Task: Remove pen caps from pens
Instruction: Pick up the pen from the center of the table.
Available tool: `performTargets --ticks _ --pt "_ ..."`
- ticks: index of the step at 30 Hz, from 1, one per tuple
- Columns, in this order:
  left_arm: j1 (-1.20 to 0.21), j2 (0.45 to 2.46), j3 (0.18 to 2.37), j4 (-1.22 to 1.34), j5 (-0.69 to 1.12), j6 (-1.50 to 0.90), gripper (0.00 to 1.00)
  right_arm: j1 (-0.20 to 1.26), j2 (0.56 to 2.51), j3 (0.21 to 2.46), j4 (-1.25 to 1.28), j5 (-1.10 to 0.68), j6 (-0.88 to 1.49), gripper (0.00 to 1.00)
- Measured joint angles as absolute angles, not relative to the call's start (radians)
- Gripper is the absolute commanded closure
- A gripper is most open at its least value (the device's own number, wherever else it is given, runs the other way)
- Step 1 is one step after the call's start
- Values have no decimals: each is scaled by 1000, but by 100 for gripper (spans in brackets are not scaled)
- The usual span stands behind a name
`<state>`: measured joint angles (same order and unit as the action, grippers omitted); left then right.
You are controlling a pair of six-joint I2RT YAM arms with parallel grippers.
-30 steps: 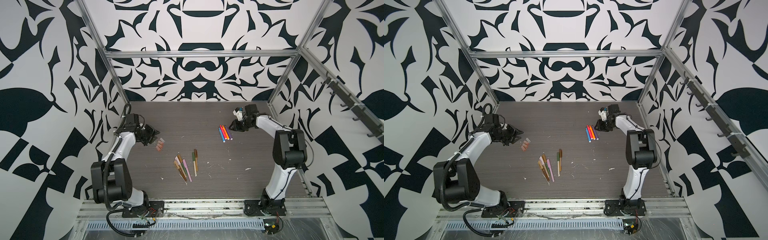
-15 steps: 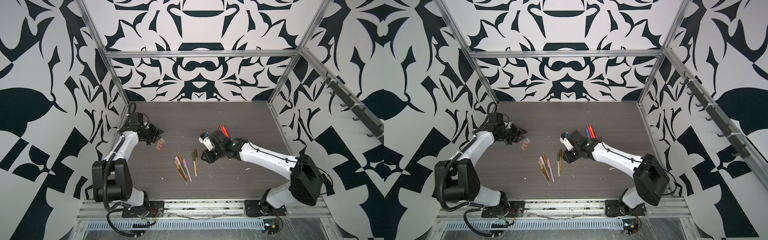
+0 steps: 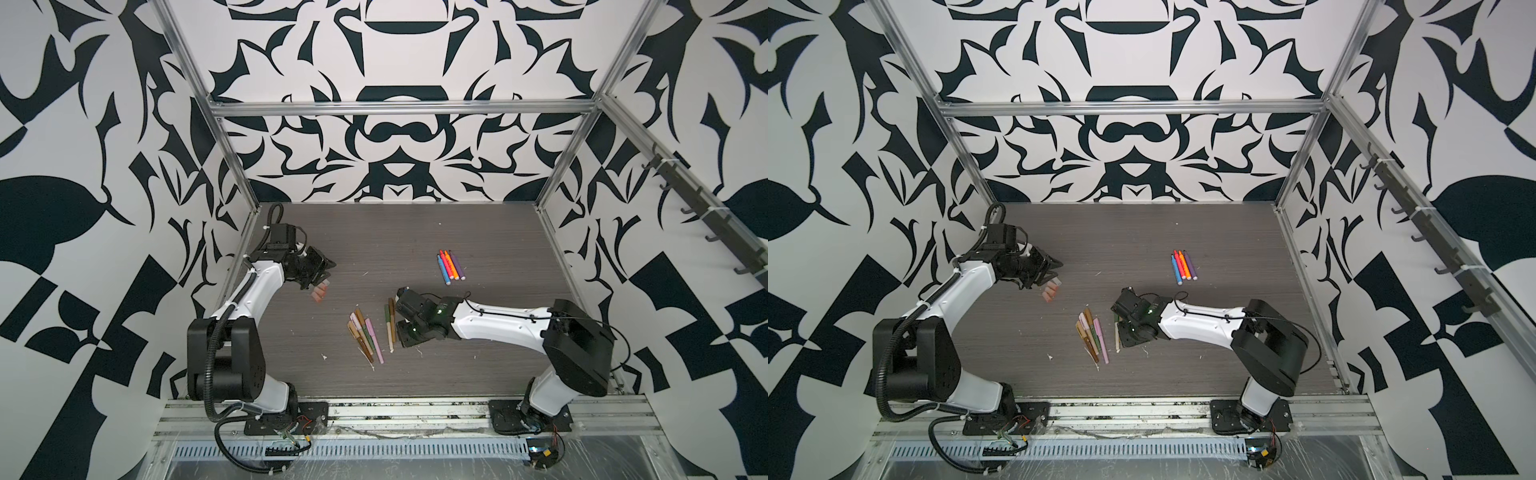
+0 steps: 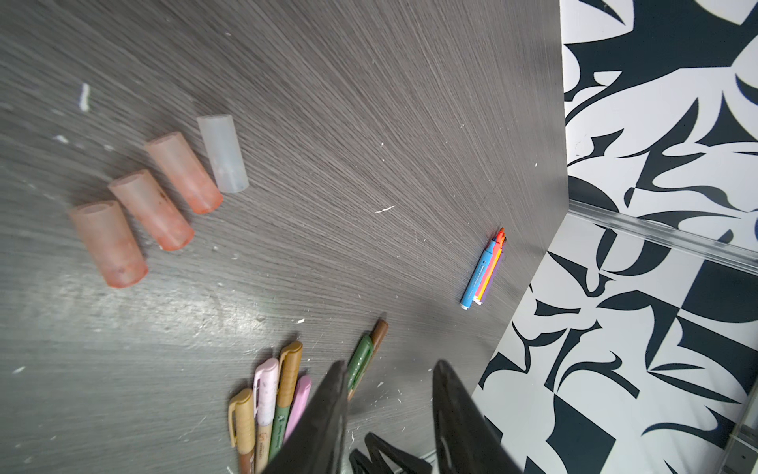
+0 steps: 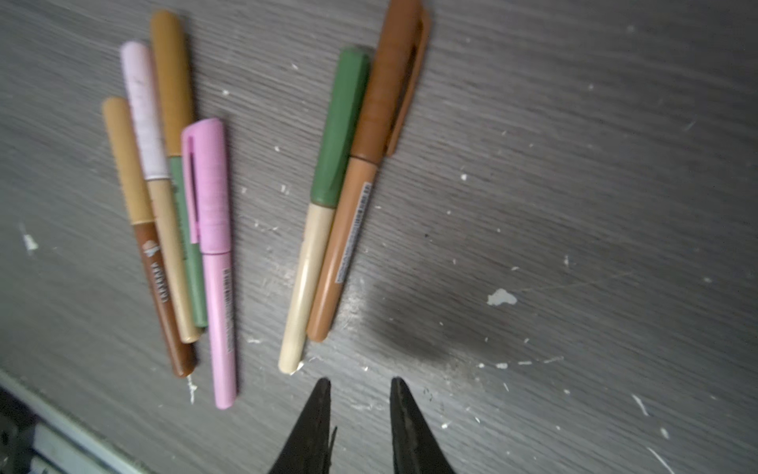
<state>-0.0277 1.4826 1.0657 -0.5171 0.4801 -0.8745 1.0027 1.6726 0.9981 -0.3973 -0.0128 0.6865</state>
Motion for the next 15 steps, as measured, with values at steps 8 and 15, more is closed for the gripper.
performTargets --ticks 8,15 --pt "-28 1456 1061 -522 479 -871 62 1003 1766 1075 -386 -34 721 72" --pt "-28 1456 1058 -530 480 -865 62 1003 1803 1122 -399 -36 739 72"
